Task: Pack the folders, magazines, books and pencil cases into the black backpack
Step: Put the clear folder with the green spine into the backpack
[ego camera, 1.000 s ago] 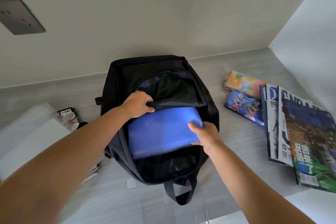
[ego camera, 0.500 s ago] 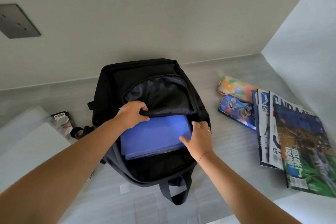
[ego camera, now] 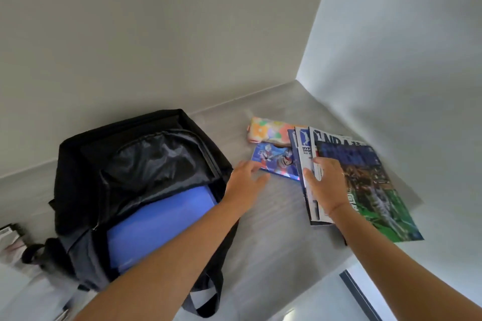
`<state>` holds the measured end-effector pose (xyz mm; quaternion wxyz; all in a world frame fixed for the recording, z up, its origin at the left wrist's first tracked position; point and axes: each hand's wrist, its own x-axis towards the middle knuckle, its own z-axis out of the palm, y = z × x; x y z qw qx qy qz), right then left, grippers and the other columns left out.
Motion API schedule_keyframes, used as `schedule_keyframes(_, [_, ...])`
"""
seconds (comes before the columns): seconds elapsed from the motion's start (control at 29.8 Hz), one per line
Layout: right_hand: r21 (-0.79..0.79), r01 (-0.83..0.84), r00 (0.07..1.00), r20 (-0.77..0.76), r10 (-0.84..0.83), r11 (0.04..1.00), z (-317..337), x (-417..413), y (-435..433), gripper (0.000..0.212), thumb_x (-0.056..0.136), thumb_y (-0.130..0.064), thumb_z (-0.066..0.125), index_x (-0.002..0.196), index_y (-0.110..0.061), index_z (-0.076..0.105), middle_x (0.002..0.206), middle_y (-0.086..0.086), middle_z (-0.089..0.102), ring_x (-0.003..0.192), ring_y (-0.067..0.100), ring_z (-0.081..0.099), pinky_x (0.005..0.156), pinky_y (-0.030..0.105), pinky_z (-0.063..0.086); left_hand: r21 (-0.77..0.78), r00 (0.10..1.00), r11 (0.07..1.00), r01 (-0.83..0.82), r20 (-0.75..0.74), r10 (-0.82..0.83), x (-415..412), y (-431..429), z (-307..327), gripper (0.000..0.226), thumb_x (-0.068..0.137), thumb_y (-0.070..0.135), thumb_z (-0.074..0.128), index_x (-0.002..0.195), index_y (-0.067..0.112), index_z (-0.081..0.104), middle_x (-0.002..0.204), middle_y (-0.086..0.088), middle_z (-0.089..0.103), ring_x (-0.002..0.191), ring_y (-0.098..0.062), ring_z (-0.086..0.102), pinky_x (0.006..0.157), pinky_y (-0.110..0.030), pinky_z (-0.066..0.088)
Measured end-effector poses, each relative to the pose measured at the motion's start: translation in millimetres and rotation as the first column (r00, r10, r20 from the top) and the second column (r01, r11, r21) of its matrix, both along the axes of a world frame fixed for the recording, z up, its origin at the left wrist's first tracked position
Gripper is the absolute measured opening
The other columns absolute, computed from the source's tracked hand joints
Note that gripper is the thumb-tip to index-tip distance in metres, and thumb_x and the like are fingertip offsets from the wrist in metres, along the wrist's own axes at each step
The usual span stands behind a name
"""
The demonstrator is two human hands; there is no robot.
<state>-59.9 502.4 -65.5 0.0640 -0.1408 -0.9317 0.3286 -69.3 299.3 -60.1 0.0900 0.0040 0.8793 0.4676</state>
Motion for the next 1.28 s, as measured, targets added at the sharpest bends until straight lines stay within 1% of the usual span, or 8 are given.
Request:
schedule_keyframes(0.1, [-0.023, -0.017, 1.0, 0.005, 0.018, 1.0, -2, 2, 6, 0.041, 0.084, -0.025, 0.066, 0.12, -0.007, 0.057, 0.121, 0.013, 0.054, 0.114, 0.027, 0.05, 0.099, 0.033, 0.037, 0.016, 0.999, 1.0, 0.017, 0.05, -0.017, 2, 21, 1, 0.033, 0.087, 0.029, 0.06, 0.117, 0.017, 0.058, 0.123, -0.002, 0.056, 0.113, -0.017, 0.053, 0.094, -0.027, 0.04])
schedule_keyframes(0.24, [-0.111, -0.208, 0.978, -0.014, 0.208, 0.972, -3, -2, -39, 0.038, 0.081, -0.027, 0.068, 0.113, -0.008, 0.06, 0.111, 0.011, 0.057, 0.109, 0.027, 0.052, 0.093, 0.027, 0.037, -0.032, 0.999, 0.999, -0.042, 0.032, 0.043, 6, -5, 4, 0.035, 0.087, 0.032, 0.06, 0.119, 0.019, 0.058, 0.121, 0.001, 0.056, 0.111, -0.014, 0.054, 0.091, -0.024, 0.041])
schedule_keyframes(0.37, [-0.199, -0.334, 0.94, -0.002, 0.34, 0.921, 3, -7, -103, 0.045, 0.082, -0.029, 0.068, 0.123, -0.012, 0.055, 0.127, 0.005, 0.051, 0.122, 0.02, 0.044, 0.104, 0.027, 0.032, -0.044, 0.982, 0.981, -0.191, 0.002, 0.191, 14, -61, 10, 0.036, 0.088, 0.031, 0.062, 0.121, 0.018, 0.057, 0.116, 0.001, 0.057, 0.105, -0.011, 0.054, 0.086, -0.02, 0.04])
schedule_keyframes(0.5, [-0.199, -0.466, 0.884, -0.059, 0.464, 0.862, 7, -10, -155, 0.046, 0.079, -0.028, 0.071, 0.121, -0.014, 0.055, 0.12, 0.001, 0.051, 0.114, 0.014, 0.047, 0.1, 0.025, 0.036, -0.027, 0.944, 0.943, -0.331, -0.016, 0.331, 30, -113, 13, 0.039, 0.088, 0.032, 0.061, 0.124, 0.02, 0.052, 0.112, 0.003, 0.056, 0.097, -0.009, 0.054, 0.08, -0.024, 0.047])
schedule_keyframes(0.84, [-0.167, -0.685, 0.728, -0.115, 0.676, 0.709, 14, 12, -265, 0.054, 0.079, -0.03, 0.073, 0.126, -0.017, 0.051, 0.127, -0.002, 0.049, 0.12, 0.015, 0.047, 0.1, 0.03, 0.045, -0.033, 0.839, 0.839, -0.543, -0.034, 0.542, 84, -205, 3, 0.044, 0.087, 0.032, 0.063, 0.127, 0.022, 0.049, 0.108, 0.007, 0.055, 0.086, -0.008, 0.057, 0.072, -0.022, 0.049])
schedule_keyframes(1.04, [-0.22, -0.784, 0.615, -0.147, 0.774, 0.581, 18, 41, -348, 0.047, 0.082, -0.023, 0.071, 0.124, -0.014, 0.053, 0.124, 0.0, 0.051, 0.112, 0.011, 0.052, 0.09, 0.019, 0.042, -0.008, 0.702, 0.706, -0.708, -0.122, 0.702, 123, -267, 2, 0.041, 0.085, 0.026, 0.066, 0.123, 0.019, 0.053, 0.106, 0.003, 0.059, 0.083, -0.01, 0.058, 0.075, -0.022, 0.046])
schedule_keyframes(1.14, [-0.255, -0.833, 0.537, -0.158, 0.829, 0.491, 20, 62, -393, 0.041, 0.085, -0.018, 0.066, 0.123, -0.012, 0.054, 0.123, 0.002, 0.054, 0.107, 0.006, 0.053, 0.093, 0.02, 0.044, 0.001, 0.574, 0.583, -0.812, -0.178, 0.799, 152, -305, -1, 0.037, 0.085, 0.023, 0.065, 0.12, 0.016, 0.054, 0.108, -0.001, 0.06, 0.091, -0.015, 0.06, 0.081, -0.031, 0.05])
schedule_keyframes(1.28, [-0.297, -0.892, 0.38, -0.088, 0.921, 0.339, 16, 95, -451, 0.042, 0.086, -0.018, 0.063, 0.127, -0.012, 0.051, 0.128, 0.004, 0.054, 0.118, 0.014, 0.052, 0.098, 0.019, 0.039, -0.061, 0.406, 0.404, -0.913, -0.236, 0.883, 205, -356, -8, 0.037, 0.085, 0.019, 0.065, 0.12, 0.01, 0.055, 0.116, -0.008, 0.057, 0.102, -0.024, 0.058, 0.083, -0.033, 0.046])
